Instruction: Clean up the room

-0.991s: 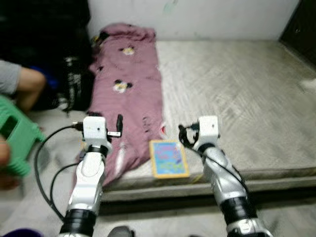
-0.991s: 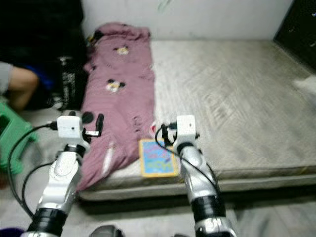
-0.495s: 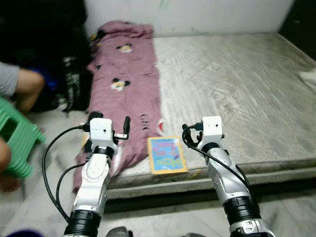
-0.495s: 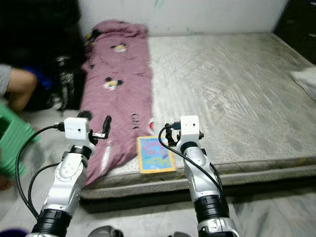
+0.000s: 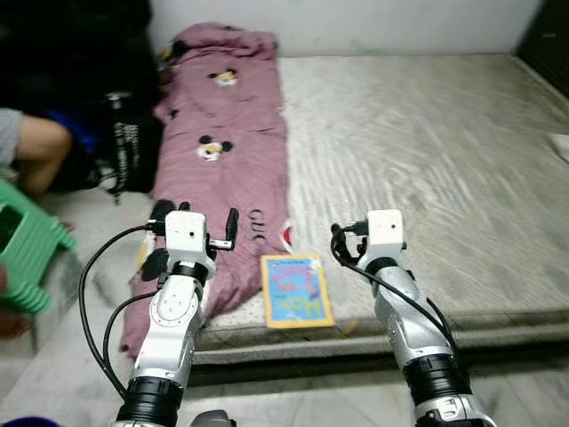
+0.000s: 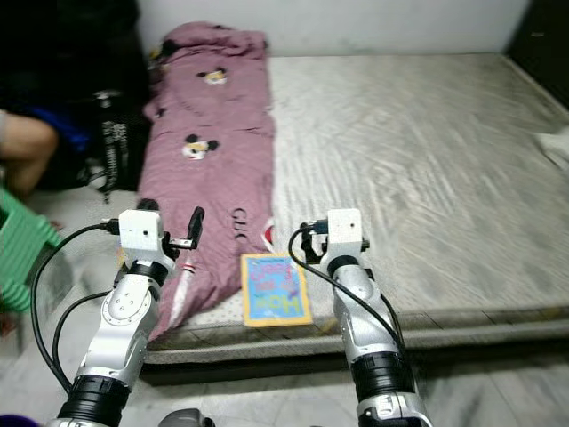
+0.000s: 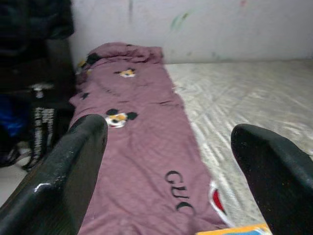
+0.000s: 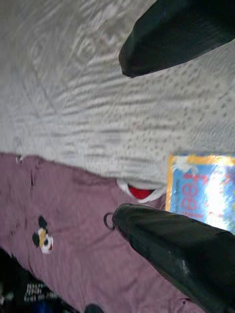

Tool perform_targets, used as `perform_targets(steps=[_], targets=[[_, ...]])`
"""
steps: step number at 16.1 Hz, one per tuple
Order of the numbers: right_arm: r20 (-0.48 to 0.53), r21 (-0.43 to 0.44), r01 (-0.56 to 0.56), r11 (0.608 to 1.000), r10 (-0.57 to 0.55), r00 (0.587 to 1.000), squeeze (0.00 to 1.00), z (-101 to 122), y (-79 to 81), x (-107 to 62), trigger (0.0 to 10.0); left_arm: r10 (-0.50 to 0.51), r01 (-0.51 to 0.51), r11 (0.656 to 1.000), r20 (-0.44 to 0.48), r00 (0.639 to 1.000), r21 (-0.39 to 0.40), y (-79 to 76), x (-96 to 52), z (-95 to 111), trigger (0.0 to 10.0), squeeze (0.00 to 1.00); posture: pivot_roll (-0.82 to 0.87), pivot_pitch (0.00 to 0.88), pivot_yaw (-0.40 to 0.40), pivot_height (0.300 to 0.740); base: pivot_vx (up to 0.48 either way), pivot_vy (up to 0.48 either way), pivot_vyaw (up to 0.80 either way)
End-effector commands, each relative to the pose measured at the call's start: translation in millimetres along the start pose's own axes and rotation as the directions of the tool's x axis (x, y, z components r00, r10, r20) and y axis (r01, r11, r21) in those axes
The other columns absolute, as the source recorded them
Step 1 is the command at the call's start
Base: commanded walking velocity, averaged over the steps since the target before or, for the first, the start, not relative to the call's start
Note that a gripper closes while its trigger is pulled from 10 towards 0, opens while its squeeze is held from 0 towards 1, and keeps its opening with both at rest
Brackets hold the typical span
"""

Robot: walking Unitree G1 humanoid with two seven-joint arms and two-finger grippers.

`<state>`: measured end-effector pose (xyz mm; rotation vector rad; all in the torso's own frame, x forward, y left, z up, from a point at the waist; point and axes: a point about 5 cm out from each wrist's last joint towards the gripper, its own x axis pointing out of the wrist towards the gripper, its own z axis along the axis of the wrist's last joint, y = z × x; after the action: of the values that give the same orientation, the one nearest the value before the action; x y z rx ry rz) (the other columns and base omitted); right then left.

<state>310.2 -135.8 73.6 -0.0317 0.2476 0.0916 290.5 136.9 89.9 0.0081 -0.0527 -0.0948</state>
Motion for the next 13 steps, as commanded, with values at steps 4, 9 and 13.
perform_targets(steps=[4,9,13], targets=[[0.004,-0.002,0.000,1.000,0.000,1.000,0.00,1.1,-1.0,-0.2,10.0,0.007,-0.007,0.999,0.013,1.000,0.033,3.2,-1.1,2.8,10.0,0.00,0.05,0.000,0.004,0.740,0.077,0.000,0.00],[0.000,-0.002,-0.001,1.000,0.001,1.000,0.00,0.0,-0.6,-0.8,10.0,0.011,-0.012,1.000,0.031,0.999,0.028,2.8,-1.3,4.6,10.0,0.00,0.05,0.000,0.005,0.740,0.000,0.000,0.00],[0.000,-0.001,0.001,1.000,-0.001,1.000,0.00,-0.3,-0.9,-0.9,10.0,0.061,-0.061,0.995,0.006,0.998,0.079,4.5,-0.8,3.2,10.0,0.00,0.05,0.000,0.005,0.740,0.000,0.000,0.00]])
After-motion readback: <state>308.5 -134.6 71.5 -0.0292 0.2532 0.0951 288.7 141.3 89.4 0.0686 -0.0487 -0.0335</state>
